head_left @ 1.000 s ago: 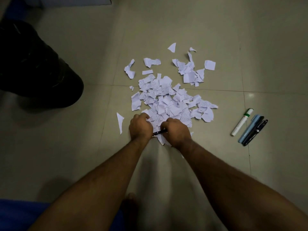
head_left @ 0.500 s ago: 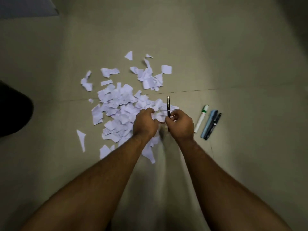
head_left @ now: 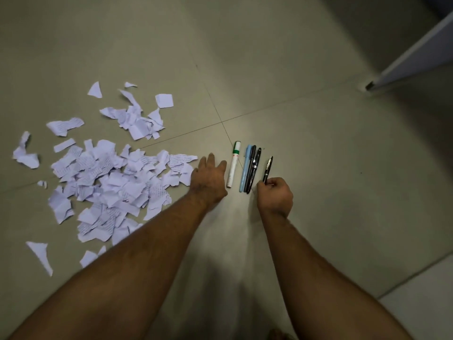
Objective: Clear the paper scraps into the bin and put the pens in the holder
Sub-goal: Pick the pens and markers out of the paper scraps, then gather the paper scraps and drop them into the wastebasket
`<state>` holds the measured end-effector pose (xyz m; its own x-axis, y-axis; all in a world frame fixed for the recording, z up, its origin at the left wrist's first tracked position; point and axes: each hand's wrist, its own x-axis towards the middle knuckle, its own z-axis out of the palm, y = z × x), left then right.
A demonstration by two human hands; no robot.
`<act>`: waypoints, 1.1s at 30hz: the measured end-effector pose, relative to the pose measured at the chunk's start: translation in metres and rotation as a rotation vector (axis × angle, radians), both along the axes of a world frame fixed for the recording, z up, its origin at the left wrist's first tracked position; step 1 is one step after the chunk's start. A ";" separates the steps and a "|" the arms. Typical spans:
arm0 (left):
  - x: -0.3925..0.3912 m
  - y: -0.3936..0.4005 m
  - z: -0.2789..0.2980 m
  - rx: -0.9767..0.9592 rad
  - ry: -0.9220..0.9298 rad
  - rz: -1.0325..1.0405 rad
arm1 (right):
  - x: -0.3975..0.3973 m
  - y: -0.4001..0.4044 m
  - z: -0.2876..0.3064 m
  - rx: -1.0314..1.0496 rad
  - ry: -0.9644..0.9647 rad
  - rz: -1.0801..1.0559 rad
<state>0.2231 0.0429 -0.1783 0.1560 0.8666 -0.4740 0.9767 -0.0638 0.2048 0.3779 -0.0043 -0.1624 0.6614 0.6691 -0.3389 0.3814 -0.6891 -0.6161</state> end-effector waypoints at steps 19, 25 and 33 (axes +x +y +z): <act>-0.141 -0.031 0.049 0.297 -0.148 0.392 | -0.174 0.026 0.027 0.137 0.276 0.276; -0.284 -0.056 0.113 0.256 -0.122 1.036 | -0.318 0.024 0.076 0.176 0.438 0.617; -0.407 -0.106 0.203 0.500 0.156 1.411 | -0.472 0.004 0.152 0.201 0.620 0.895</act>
<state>-0.1835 -0.0632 0.0250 -0.9435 0.3304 -0.0253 0.3031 0.8912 0.3376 -0.0937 -0.0003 -0.0108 -0.3351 0.9010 -0.2754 0.2786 -0.1845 -0.9425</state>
